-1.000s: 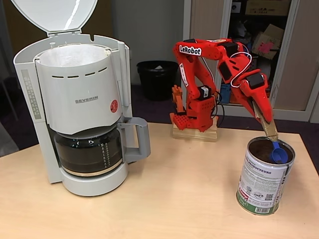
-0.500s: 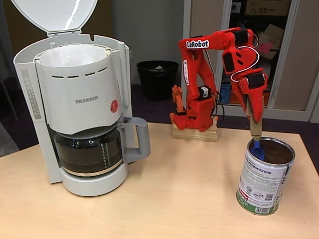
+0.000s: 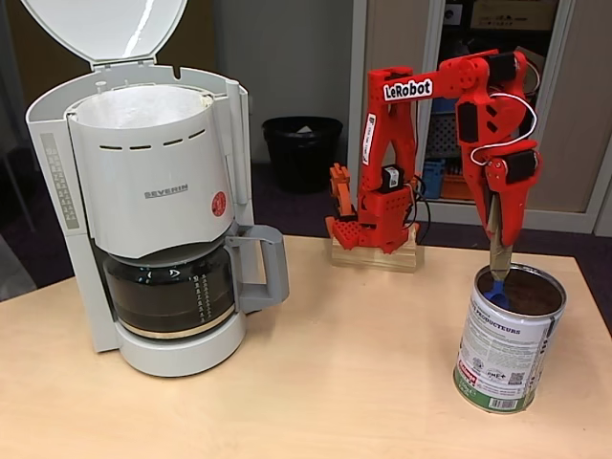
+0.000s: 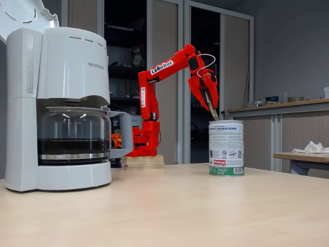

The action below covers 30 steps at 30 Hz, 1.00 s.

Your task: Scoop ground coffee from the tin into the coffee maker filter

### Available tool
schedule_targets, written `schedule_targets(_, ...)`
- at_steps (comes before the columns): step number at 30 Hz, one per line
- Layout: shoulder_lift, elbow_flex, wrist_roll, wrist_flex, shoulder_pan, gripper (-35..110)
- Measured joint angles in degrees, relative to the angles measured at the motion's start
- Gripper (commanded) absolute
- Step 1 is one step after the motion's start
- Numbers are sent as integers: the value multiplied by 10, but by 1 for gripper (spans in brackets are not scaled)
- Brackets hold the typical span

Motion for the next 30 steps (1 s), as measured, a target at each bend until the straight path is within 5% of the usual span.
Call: schedule_targets(30,-107,-64,51,-40,-47,0)
